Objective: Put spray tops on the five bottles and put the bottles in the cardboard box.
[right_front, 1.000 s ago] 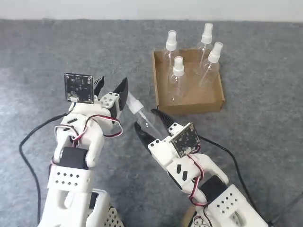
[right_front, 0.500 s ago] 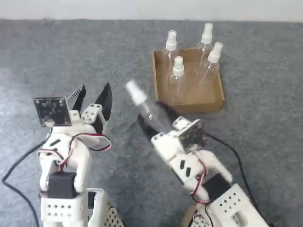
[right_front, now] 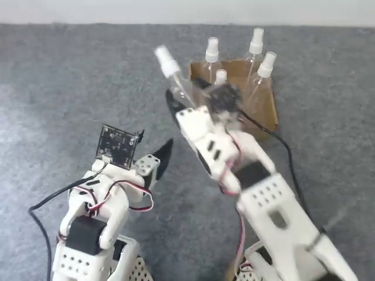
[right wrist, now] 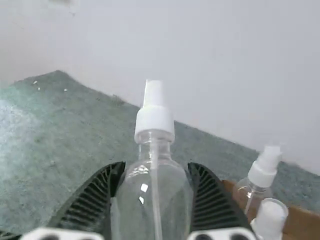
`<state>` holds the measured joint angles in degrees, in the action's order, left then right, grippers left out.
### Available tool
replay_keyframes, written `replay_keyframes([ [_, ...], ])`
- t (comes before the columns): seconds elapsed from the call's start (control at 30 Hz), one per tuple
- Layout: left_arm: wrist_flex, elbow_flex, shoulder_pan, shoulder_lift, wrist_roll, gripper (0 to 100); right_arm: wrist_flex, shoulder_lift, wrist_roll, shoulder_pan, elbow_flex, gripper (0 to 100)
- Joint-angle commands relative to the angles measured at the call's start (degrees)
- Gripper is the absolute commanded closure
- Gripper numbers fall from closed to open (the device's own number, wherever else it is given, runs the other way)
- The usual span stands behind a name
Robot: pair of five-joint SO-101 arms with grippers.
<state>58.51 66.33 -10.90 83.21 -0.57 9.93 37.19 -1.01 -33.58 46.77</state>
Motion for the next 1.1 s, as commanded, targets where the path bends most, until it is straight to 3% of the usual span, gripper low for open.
replay_keyframes([
  [0.0,0.1,0.9,-1.1,0.8,-3.4,69,0.4,-8.3,-0.4,-1.6,-8.5,99.2],
  [0.1,-2.6,4.0,-0.9,0.8,-4.2,64,0.6,-9.5,-0.4,-2.7,-9.4,99.2],
  [0.33,-13.1,10.0,1.0,0.4,-4.2,64,12.4,-3.7,-0.3,-6.5,-12.4,99.2],
  [0.53,-13.5,10.2,1.9,0.4,-4.2,64,18.3,6.9,-0.3,-8.6,-9.6,99.2],
  [1.07,-13.5,10.4,1.8,0.4,-4.1,64,21.5,19.0,-0.3,-2.8,-0.5,99.2],
])
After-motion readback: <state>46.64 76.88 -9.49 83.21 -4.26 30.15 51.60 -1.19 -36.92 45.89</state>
